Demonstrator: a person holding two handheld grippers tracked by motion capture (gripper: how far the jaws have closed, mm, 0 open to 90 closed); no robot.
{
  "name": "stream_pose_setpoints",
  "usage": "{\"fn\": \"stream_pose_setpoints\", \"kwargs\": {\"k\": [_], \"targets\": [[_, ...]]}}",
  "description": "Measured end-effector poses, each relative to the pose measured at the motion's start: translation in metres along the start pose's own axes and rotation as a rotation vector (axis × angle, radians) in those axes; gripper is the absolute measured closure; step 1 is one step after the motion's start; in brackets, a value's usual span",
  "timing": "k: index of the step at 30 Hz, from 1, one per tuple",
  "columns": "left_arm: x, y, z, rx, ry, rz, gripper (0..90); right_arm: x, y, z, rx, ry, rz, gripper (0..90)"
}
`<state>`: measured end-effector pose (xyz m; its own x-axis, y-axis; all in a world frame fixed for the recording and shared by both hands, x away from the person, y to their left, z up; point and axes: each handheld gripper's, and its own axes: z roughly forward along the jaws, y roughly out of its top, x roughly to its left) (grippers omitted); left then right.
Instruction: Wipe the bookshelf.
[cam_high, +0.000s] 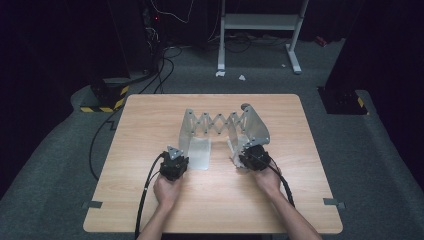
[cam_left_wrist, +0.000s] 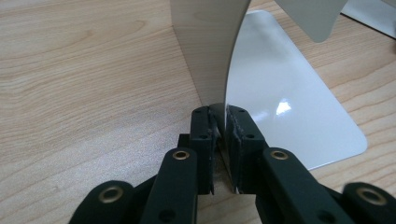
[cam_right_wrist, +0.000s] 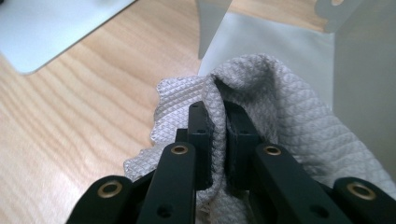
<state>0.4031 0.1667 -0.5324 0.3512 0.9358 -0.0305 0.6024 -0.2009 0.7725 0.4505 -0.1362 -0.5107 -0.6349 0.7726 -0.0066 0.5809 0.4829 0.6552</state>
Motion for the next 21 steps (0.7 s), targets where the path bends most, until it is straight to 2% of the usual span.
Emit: {"fn": "stream_pose_setpoints", "kwargs": {"k": [2,4,6,9,10,11,15,16,18,21], "targets": [[0.000,0.000,0.000,0.001,0.000,-0.001,80.9,0.003,0.002,0.003,-0.006,0.010,-0.001,83.1],[0.000,0.000,0.000,0.001,0.001,0.000,80.9,0.012,0.000,0.003,-0.009,0.018,-0.050,83.1],[-0.001,0.000,0.000,-0.001,0.005,-0.001,80.9,0.012,-0.002,0.001,-0.009,0.016,-0.058,83.1],[-0.001,0.000,0.000,0.001,0.004,0.002,81.0,-0.004,-0.006,-0.002,-0.011,-0.013,-0.001,83.0],[-0.001,0.000,0.000,0.001,0.004,0.002,81.1,-0.004,-0.006,-0.002,-0.011,-0.013,-0.001,83.0],[0.000,0.000,0.000,0.001,0.003,-0.001,81.2,-0.011,-0.006,-0.003,-0.008,-0.041,0.019,82.9],[0.000,0.000,0.000,0.001,0.005,-0.001,81.4,-0.016,-0.006,-0.004,-0.005,-0.068,0.029,83.0],[0.000,0.000,0.000,0.000,0.005,-0.002,81.4,-0.014,-0.007,-0.004,-0.005,-0.072,0.028,83.0],[0.000,0.000,0.000,-0.001,0.003,-0.004,81.4,-0.007,-0.007,-0.003,-0.006,-0.044,0.023,83.0],[0.000,0.000,0.000,0.000,0.002,-0.005,81.4,0.006,-0.006,-0.001,-0.011,-0.010,-0.031,83.0]]}}
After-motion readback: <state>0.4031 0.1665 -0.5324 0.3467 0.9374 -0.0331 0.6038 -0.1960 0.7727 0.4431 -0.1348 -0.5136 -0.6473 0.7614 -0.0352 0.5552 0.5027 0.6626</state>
